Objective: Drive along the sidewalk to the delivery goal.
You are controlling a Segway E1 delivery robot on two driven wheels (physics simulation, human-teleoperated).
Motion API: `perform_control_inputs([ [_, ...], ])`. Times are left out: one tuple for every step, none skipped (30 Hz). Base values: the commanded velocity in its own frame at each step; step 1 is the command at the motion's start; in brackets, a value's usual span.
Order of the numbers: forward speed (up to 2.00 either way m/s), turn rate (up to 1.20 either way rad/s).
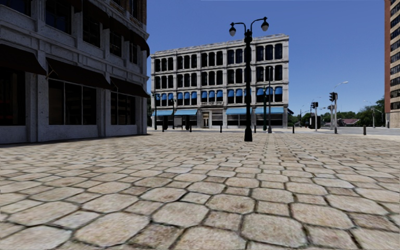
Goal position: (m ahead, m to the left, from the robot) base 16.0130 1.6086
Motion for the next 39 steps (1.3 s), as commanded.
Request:
perform_control_inputs([
  [2.00,0.00],
  [2.00,0.00],
  [2.00,0.00],
  [2.00,0.00],
  [2.00,0.00],
  [2.00,0.00],
  [2.00,0.00],
  [2.00,0.00],
  [2.00,0.00],
  [2.00,0.00],
  [2.00,0.00],
  [2.00,0.00],
  [2.00,0.00],
  [2.00,0.00],
  [2.00,0.00],
  [2.00,0.00],
  [2.00,0.00],
  [2.00,0.00],
  [2.00,0.00],
  [2.00,0.00],
  [2.00,0.00],
  [2.00,0.00],
  [2.00,0.00],
  [2.00,0.00],
  [2.00,0.00],
  [2.00,0.00],
  [2.00,0.00],
  [2.00,0.00],
  [2.00,0.00],
  [2.00,0.00],
  [2.00,0.00],
  [2.00,0.00],
  [2.00,0.00],
  [2.00,0.00],
  [2.00,0.00],
  [2.00,0.00],
  [2.00,0.00],
  [2.00,0.00],
  [2.00,0.00],
])
